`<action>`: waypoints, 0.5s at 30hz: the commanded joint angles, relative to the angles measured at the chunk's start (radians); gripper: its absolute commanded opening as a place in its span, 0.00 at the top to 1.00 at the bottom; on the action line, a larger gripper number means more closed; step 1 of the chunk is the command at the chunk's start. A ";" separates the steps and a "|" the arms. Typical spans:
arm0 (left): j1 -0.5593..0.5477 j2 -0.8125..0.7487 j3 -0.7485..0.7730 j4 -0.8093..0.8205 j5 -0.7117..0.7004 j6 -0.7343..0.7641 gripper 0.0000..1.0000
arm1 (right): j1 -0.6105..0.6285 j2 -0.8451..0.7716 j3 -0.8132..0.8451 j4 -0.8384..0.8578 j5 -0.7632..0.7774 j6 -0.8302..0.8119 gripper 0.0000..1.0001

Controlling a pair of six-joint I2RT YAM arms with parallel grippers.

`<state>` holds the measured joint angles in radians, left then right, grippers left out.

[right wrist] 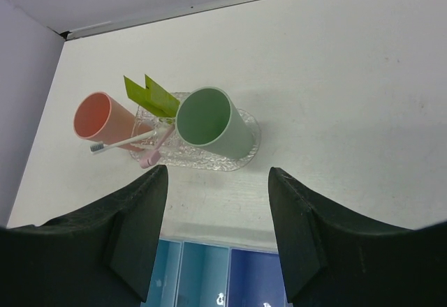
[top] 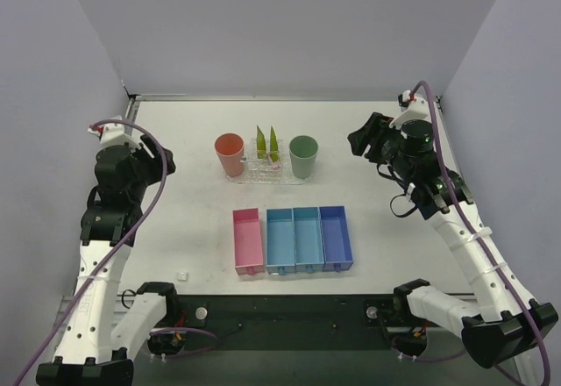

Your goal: Prepare toiletry sets of a toothbrush and toothpaste on the tray

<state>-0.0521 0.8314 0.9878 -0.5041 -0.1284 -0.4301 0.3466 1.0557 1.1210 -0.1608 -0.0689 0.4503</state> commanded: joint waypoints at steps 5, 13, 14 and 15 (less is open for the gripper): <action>0.001 0.011 0.123 0.058 -0.076 -0.004 0.28 | -0.004 -0.054 -0.021 0.032 0.092 -0.035 0.45; 0.003 0.021 0.140 0.072 -0.089 -0.004 0.26 | -0.003 -0.077 -0.036 0.041 0.110 -0.041 0.45; 0.001 0.020 0.140 0.070 -0.092 -0.004 0.26 | -0.004 -0.079 -0.039 0.043 0.115 -0.041 0.45; 0.003 0.020 0.141 0.072 -0.097 -0.004 0.26 | -0.003 -0.080 -0.041 0.044 0.116 -0.042 0.45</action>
<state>-0.0525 0.8562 1.0809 -0.4858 -0.1955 -0.4339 0.3466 1.0008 1.0916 -0.1600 0.0101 0.4236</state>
